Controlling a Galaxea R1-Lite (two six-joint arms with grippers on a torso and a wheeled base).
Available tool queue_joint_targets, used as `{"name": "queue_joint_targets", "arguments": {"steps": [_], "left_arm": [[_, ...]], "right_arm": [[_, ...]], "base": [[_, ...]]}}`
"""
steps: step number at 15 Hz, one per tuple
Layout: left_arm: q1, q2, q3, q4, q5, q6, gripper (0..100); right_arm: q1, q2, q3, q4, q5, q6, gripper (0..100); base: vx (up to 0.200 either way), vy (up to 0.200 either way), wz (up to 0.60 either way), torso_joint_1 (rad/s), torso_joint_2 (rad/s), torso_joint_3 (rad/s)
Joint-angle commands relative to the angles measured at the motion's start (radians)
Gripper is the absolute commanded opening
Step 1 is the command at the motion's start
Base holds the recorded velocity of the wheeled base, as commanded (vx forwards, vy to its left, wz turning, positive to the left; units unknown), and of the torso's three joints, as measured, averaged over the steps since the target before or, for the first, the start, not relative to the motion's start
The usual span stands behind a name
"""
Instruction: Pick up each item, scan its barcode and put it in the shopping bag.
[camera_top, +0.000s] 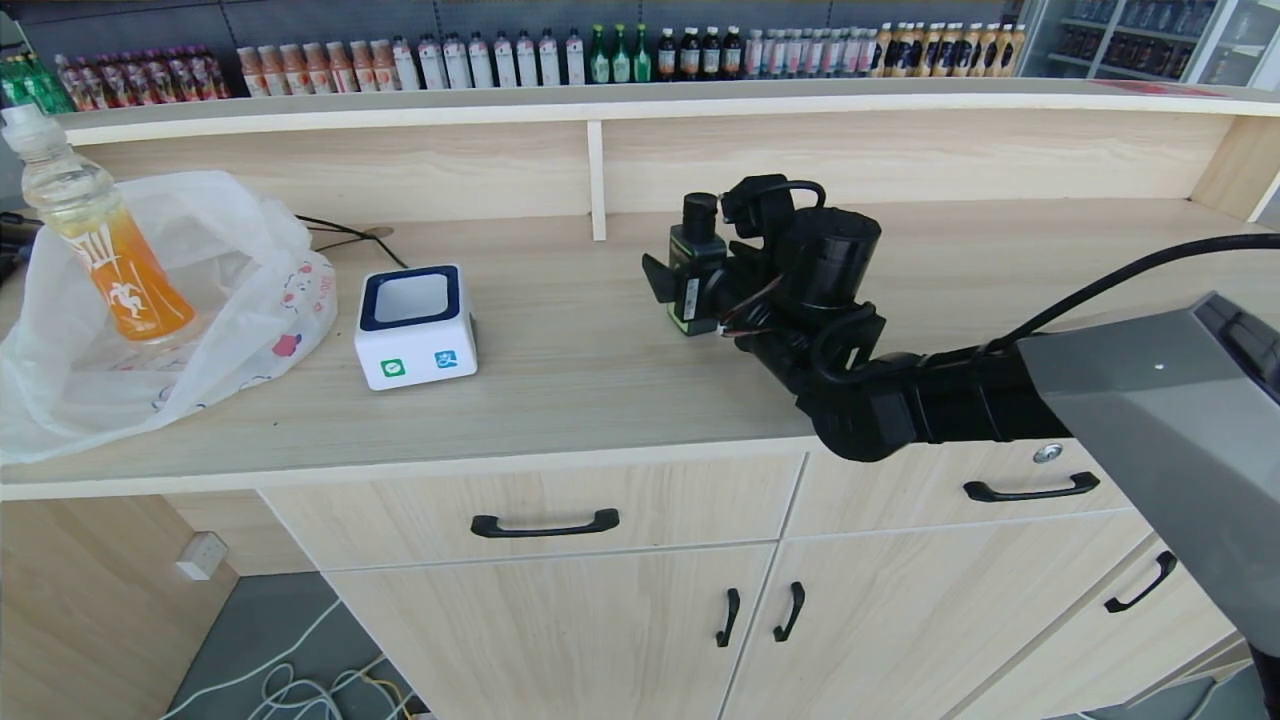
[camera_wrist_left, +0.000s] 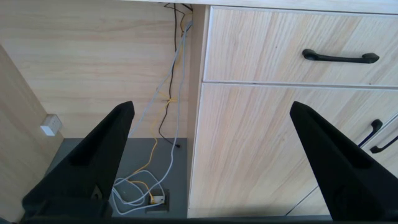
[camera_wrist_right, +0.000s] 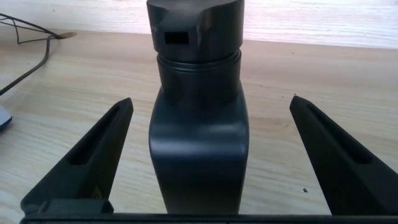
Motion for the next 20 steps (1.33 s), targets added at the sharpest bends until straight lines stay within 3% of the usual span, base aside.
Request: {"name": "queue_joint_targets", "arguments": {"steps": [1,5,6,20], "left_arm": [[0.000,0.000,0.000,0.000,0.000,0.000,100],[0.000,0.000,0.000,0.000,0.001,0.000,100],[0.000,0.000,0.000,0.000,0.000,0.000,100],[0.000,0.000,0.000,0.000,0.001,0.000,100]], "right_arm": [[0.001,0.001,0.002,-0.001,0.000,0.002,100],[0.001,0.004,0.002,-0.001,0.000,0.007,100],[0.001,0.005,0.005,-0.002,-0.001,0.007,0],[0.002,0.025,-0.012,-0.001,-0.001,0.001,0]], "base": [[0.000,0.000,0.00,0.000,0.00,0.000],[0.000,0.000,0.00,0.000,0.00,0.000],[0.000,0.000,0.00,0.000,0.00,0.000],[0.000,0.000,0.00,0.000,0.00,0.000]]}}
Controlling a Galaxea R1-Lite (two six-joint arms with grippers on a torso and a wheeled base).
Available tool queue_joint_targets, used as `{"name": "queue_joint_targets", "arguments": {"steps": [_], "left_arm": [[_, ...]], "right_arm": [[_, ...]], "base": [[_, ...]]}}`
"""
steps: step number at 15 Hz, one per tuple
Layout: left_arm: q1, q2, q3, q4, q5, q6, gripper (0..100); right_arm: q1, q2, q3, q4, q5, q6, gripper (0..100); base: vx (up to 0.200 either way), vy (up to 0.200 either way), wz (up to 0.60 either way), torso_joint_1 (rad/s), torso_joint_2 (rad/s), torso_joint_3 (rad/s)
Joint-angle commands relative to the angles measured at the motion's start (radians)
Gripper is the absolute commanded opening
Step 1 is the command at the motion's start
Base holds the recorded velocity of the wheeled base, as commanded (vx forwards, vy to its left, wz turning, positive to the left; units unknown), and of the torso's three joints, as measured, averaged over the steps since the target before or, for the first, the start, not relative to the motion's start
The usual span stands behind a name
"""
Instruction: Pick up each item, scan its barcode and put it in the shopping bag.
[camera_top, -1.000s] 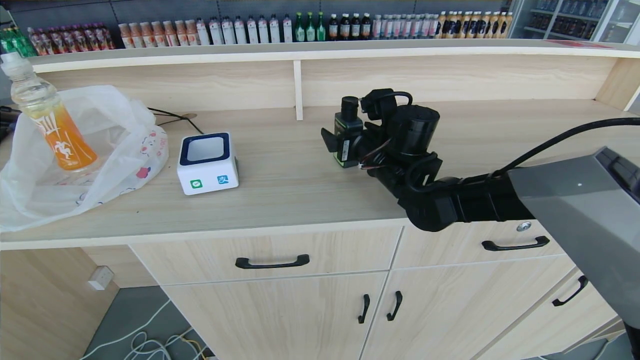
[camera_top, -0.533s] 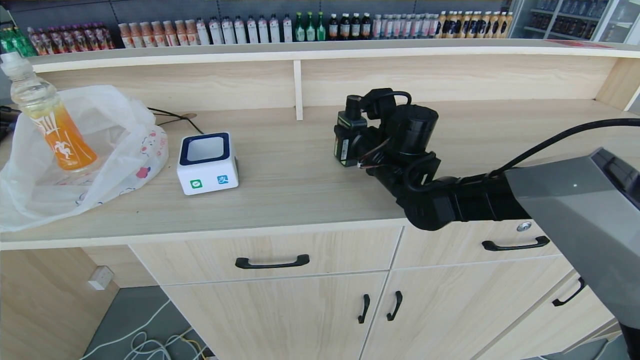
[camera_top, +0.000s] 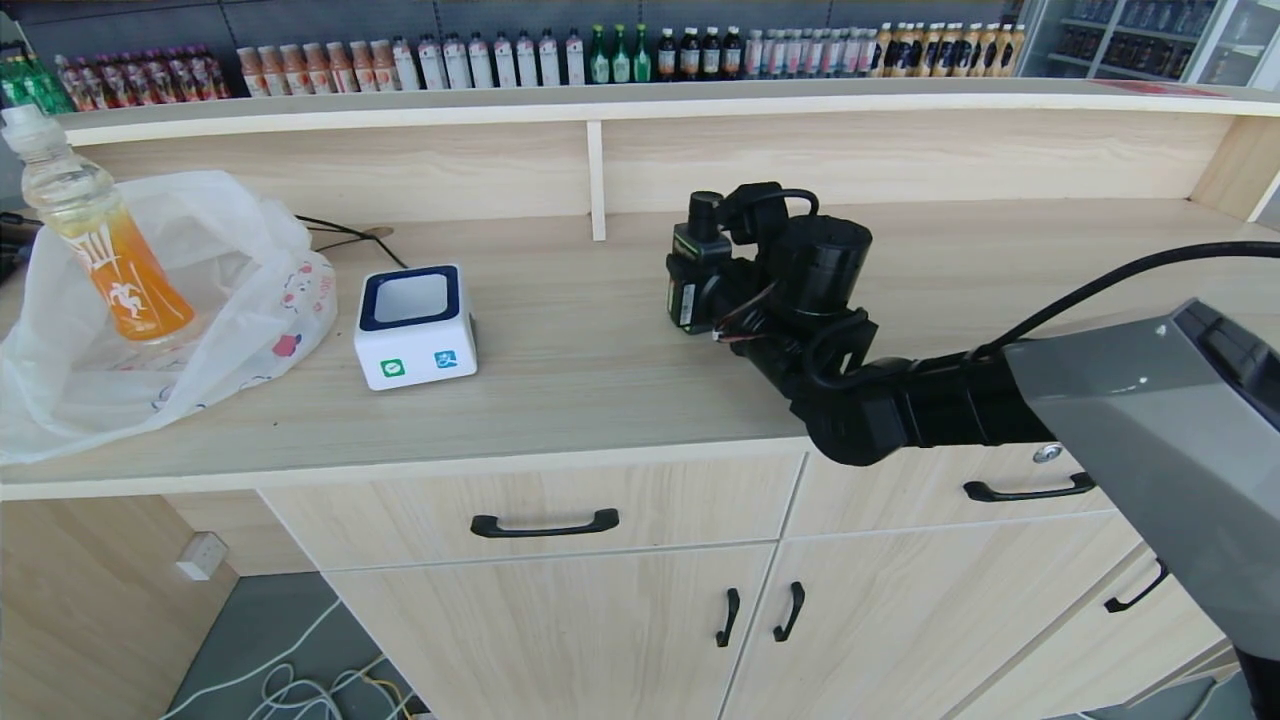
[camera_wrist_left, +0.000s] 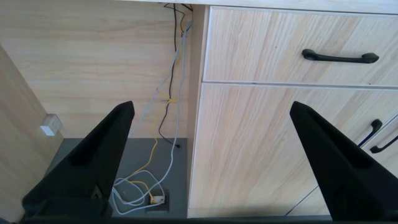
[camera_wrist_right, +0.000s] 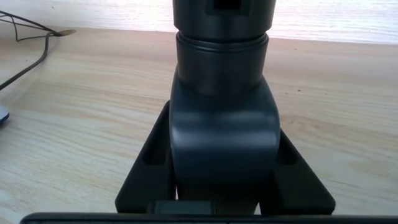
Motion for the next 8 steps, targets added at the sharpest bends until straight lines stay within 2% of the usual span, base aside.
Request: {"name": "queue_joint_targets", "arguments": {"steps": [1,8], "left_arm": [[0.000,0.000,0.000,0.000,-0.001,0.000,100],[0.000,0.000,0.000,0.000,0.001,0.000,100]], "right_arm": [[0.000,0.005,-0.001,0.002,0.000,-0.001,0],[0.017,-0.080,0.013,-0.018,-0.008,-0.006,0]], "base": [[0.000,0.000,0.00,0.000,0.00,0.000],[0.000,0.000,0.00,0.000,0.00,0.000]]}}
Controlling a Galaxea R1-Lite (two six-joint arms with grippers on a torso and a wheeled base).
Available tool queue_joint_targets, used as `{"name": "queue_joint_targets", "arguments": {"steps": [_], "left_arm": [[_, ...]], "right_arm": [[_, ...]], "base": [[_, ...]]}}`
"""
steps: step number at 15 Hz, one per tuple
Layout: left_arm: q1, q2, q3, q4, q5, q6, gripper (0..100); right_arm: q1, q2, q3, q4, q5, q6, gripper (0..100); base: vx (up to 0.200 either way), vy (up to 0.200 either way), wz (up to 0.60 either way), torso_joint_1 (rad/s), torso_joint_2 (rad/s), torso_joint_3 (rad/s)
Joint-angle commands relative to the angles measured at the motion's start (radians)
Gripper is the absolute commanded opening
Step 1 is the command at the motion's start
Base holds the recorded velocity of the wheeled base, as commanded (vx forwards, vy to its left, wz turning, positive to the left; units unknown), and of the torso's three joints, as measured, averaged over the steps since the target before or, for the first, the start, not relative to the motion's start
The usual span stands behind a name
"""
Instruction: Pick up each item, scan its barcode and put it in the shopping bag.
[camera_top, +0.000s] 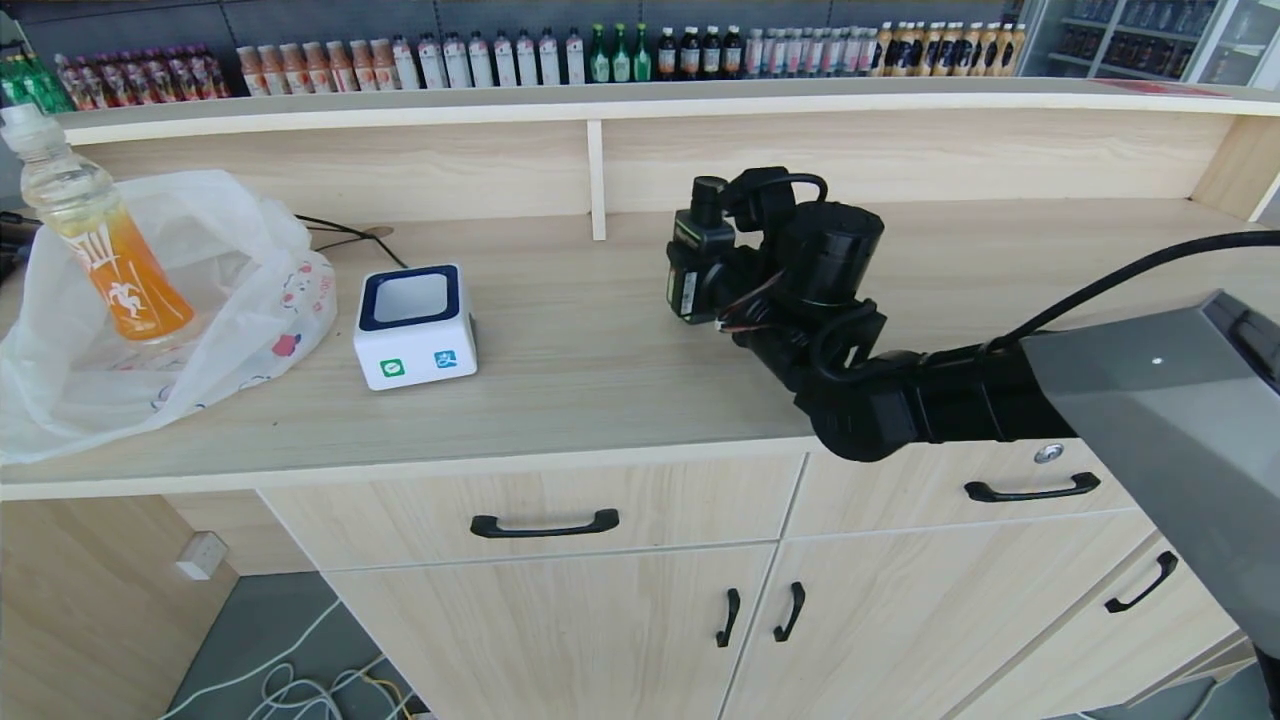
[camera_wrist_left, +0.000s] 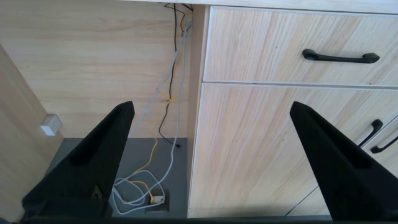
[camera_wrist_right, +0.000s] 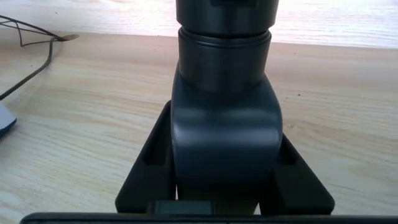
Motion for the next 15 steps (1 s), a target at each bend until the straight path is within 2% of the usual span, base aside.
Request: {"name": "queue_joint_targets", "arguments": {"steps": [1,3,8,10,13,15], "left_arm": [[0.000,0.000,0.000,0.000,0.001,0.000,100],[0.000,0.000,0.000,0.000,0.000,0.000,100],[0.000,0.000,0.000,0.000,0.001,0.000,100],[0.000,0.000,0.000,0.000,0.000,0.000,100],[0.000,0.000,0.000,0.000,0.000,0.000,100],[0.000,0.000,0.000,0.000,0.000,0.000,100]], "right_arm": [[0.008,-0.067,0.007,-0.002,0.000,-0.004,0],[0.012,-0.124,0.040,-0.001,-0.002,-0.004,0],[0.029,-0.311,0.263,-0.031,-0.006,-0.007,0],[0.037,-0.377,0.383,-0.097,-0.009,-0.028,0],[0.083,-0.458,0.584,-0.212,-0.075,-0.037,0],[0.110,-0.510,0.772,-0.346,-0.092,-0.059,0]], "base": [[0.000,0.000,0.00,0.000,0.00,0.000],[0.000,0.000,0.00,0.000,0.00,0.000],[0.000,0.000,0.00,0.000,0.00,0.000],[0.000,0.000,0.00,0.000,0.00,0.000],[0.000,0.000,0.00,0.000,0.00,0.000],[0.000,0.000,0.00,0.000,0.00,0.000]]}}
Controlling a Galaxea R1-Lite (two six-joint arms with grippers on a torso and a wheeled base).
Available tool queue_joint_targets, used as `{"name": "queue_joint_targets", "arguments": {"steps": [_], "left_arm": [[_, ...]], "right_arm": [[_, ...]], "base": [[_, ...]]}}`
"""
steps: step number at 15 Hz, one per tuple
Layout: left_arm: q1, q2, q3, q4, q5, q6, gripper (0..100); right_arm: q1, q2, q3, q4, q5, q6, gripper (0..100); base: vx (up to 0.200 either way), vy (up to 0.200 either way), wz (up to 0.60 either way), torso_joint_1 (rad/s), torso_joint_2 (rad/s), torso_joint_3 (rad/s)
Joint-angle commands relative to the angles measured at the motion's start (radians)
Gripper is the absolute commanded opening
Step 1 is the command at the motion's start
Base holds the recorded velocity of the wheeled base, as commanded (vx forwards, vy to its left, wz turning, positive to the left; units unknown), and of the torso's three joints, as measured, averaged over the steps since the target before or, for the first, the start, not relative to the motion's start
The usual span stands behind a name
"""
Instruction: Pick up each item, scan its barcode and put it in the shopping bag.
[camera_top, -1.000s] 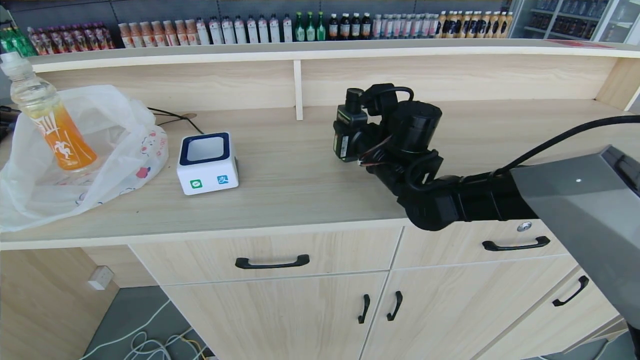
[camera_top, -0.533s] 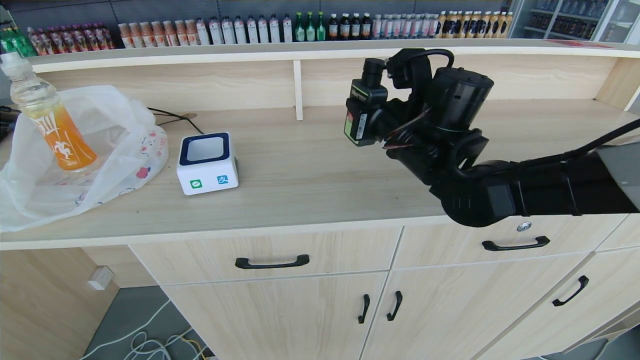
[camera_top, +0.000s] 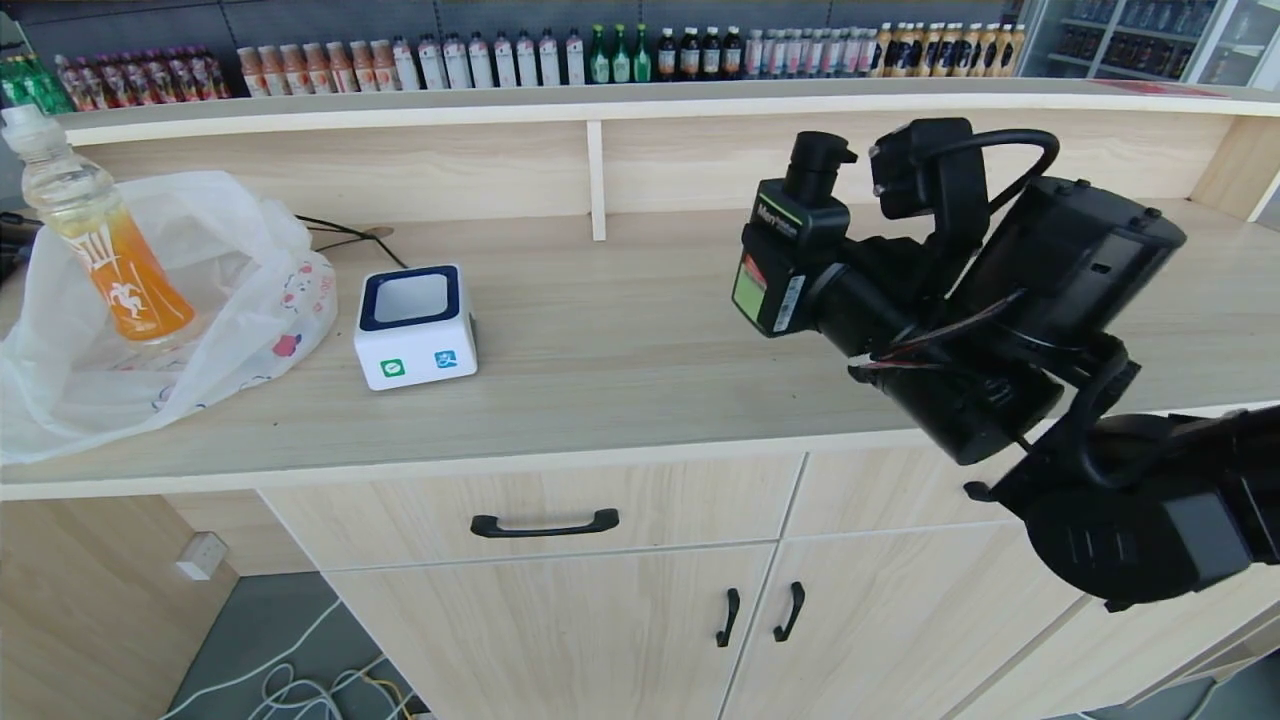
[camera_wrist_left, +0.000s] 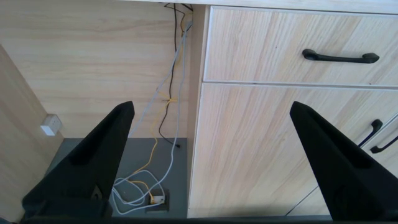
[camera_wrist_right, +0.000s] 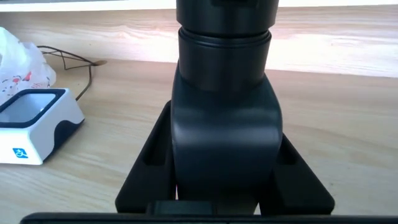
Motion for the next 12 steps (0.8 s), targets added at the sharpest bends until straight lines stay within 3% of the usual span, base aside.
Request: {"name": "queue_joint_targets", "arguments": {"steps": [1,8,12], "left_arm": [[0.000,0.000,0.000,0.000,0.001,0.000,100],[0.000,0.000,0.000,0.000,0.001,0.000,100],[0.000,0.000,0.000,0.000,0.000,0.000,100]], "right_arm": [[0.041,-0.092,0.199,-0.131,-0.020,-0.032,0],[0.121,-0.094,0.552,-0.481,-0.023,-0.113,0],[0.181,-0.152,0.688,-0.481,-0.023,-0.145,0]], "base": [[0.000,0.000,0.00,0.000,0.00,0.000],[0.000,0.000,0.00,0.000,0.00,0.000],[0.000,0.000,0.00,0.000,0.00,0.000]]}}
